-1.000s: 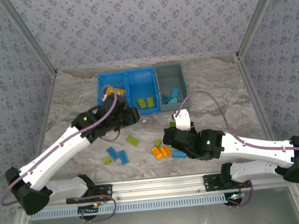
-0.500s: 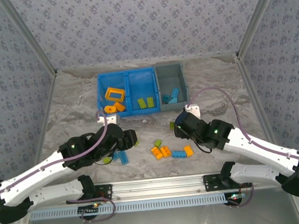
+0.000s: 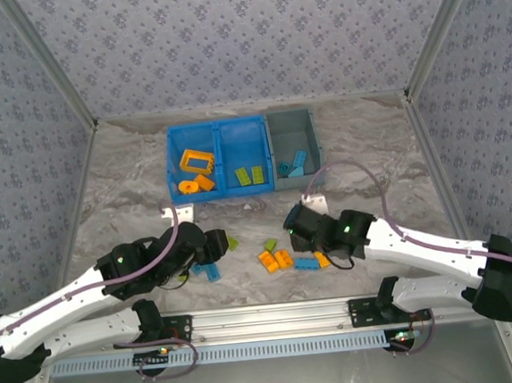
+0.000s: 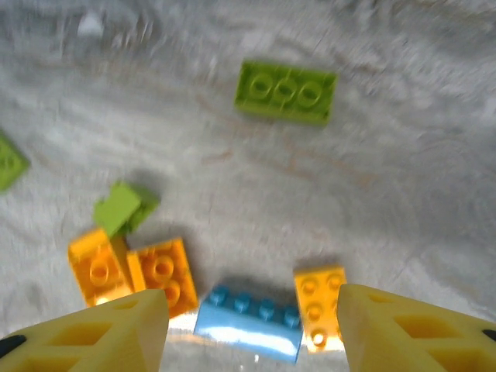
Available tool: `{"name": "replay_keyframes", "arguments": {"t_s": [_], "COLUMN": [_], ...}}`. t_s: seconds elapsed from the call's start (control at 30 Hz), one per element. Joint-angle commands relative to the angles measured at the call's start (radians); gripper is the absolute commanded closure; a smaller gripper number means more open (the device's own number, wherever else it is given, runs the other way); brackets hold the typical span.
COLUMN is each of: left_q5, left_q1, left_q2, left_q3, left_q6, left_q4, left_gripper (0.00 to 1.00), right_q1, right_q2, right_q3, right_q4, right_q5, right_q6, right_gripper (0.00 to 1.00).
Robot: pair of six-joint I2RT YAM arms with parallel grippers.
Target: Sort the legos into containers by color
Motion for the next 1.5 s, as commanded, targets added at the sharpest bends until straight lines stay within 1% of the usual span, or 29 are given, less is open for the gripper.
{"name": "replay_keyframes", "arguments": {"t_s": [0.0,0.1,0.17,0.33,0.47,0.57,0.67,0.77,0.9,0.93,1.0,1.1,1.17,1.23,1.4,1.47], "left_q5": [0.049,0.077,0.079,0.072,0.065,0.071,0.074,0.070,0.068,0.069,0.078,0.108,0.149,0.192,0.270,0.279], "left_q1": [-0.008,-0.007,-0.008,-0.008,-0.008,-0.007,-0.008,-0.008,-0.008,-0.008,-0.008,-0.007,-0.007,-0.009,-0.013,-0.012], "left_q2": [0.000,-0.003,-0.018,-0.052,-0.059,-0.058,-0.058,-0.055,-0.040,-0.034,-0.022,-0.003,0.007,0.008,-0.039,-0.070], "left_q3": [-0.015,-0.027,-0.041,-0.052,-0.055,-0.056,-0.052,-0.046,-0.040,-0.038,-0.038,-0.045,-0.062,-0.085,-0.162,-0.198], "left_q6": [0.058,0.087,0.089,0.096,0.090,0.085,0.085,0.089,0.093,0.094,0.093,0.094,0.096,0.095,0.096,0.082], "left_q4": [0.039,0.034,0.030,0.031,0.040,0.049,0.047,0.048,0.059,0.065,0.075,0.101,0.123,0.179,0.266,0.289], "left_gripper": [0.35,0.35,0.35,0.33,0.33,0.33,0.33,0.31,0.30,0.30,0.30,0.30,0.30,0.30,0.30,0.26], "right_q1": [0.102,0.128,0.142,0.171,0.168,0.141,0.099,0.054,-0.012,-0.026,-0.046,-0.077,-0.095,-0.106,-0.129,-0.136], "right_q2": [0.035,0.115,0.192,0.357,0.469,0.523,0.541,0.546,0.554,0.557,0.561,0.564,0.561,0.560,0.543,0.533], "right_q3": [-0.008,0.013,0.036,0.096,0.136,0.151,0.154,0.148,0.149,0.149,0.149,0.138,0.119,0.105,0.075,0.065], "right_q4": [-0.099,-0.163,-0.216,-0.267,-0.281,-0.265,-0.236,-0.189,-0.146,-0.137,-0.114,-0.068,-0.028,-0.001,0.042,0.052], "right_q5": [0.010,-0.046,-0.053,-0.048,-0.029,-0.015,-0.017,-0.051,-0.062,-0.066,-0.077,-0.123,-0.160,-0.181,-0.215,-0.222], "right_q6": [0.019,-0.002,-0.002,-0.032,-0.070,-0.115,-0.162,-0.209,-0.232,-0.266,-0.284,-0.297,-0.299,-0.292,-0.267,-0.253], "right_gripper": [0.36,0.34,0.35,0.34,0.34,0.34,0.34,0.37,0.40,0.41,0.41,0.44,0.47,0.50,0.60,0.63]}}
